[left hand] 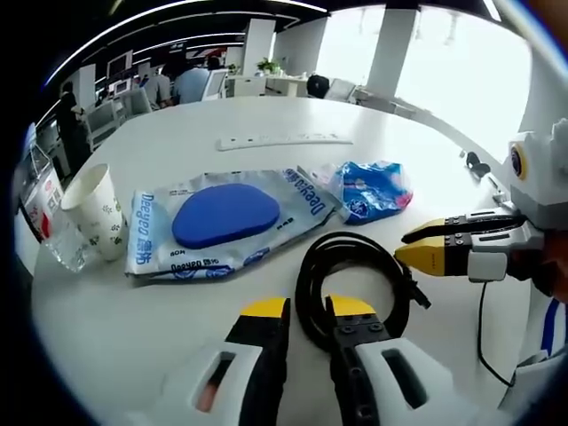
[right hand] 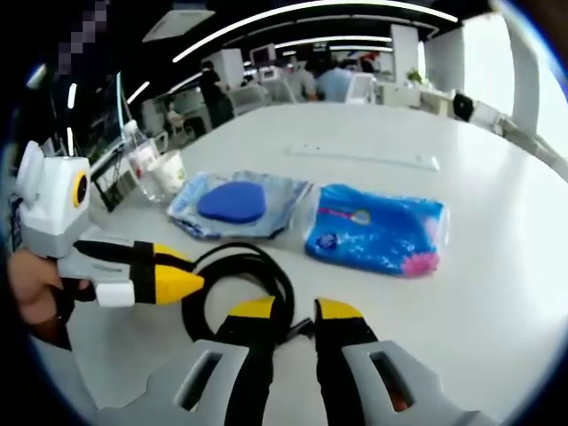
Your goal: Arrange the tabletop items into an orderly group along one side of the table until the central work area is clear of visible clutter.
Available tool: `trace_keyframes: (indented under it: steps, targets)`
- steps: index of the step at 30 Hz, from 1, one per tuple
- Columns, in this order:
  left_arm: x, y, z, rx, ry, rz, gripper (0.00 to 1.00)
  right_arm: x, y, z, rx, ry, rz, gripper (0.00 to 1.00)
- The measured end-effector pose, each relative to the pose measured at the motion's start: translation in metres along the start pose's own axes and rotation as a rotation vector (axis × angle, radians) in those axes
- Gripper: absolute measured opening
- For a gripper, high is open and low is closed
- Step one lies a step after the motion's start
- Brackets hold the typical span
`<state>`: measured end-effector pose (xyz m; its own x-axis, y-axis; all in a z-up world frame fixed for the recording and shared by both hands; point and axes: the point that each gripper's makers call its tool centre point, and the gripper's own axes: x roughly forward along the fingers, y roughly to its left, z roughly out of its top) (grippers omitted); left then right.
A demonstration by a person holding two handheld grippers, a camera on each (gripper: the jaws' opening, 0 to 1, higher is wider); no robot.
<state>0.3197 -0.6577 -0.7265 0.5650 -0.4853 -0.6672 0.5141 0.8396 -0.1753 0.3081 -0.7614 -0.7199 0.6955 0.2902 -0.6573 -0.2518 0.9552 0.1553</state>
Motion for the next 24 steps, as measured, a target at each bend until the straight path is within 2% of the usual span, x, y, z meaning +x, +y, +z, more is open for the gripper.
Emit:
trace_keyframes:
  steps: [12, 13, 18, 24]
  targets:
    - [-0.011, 0.003, 0.001, -0.029, -0.046, -0.001, 0.20, -0.007, 0.005, -0.004, -0.006, -0.022, 0.022, 0.20]
    - [-0.012, 0.003, 0.001, -0.030, -0.054, -0.001, 0.20, -0.008, 0.007, -0.001, -0.012, -0.042, 0.032, 0.21]
    - [-0.017, -0.002, 0.006, -0.024, -0.105, -0.039, 0.23, -0.011, 0.009, -0.004, -0.009, -0.047, 0.035, 0.23]
    - [-0.023, -0.003, 0.007, -0.015, -0.136, -0.036, 0.26, -0.016, 0.012, -0.009, -0.006, -0.053, 0.040, 0.24]
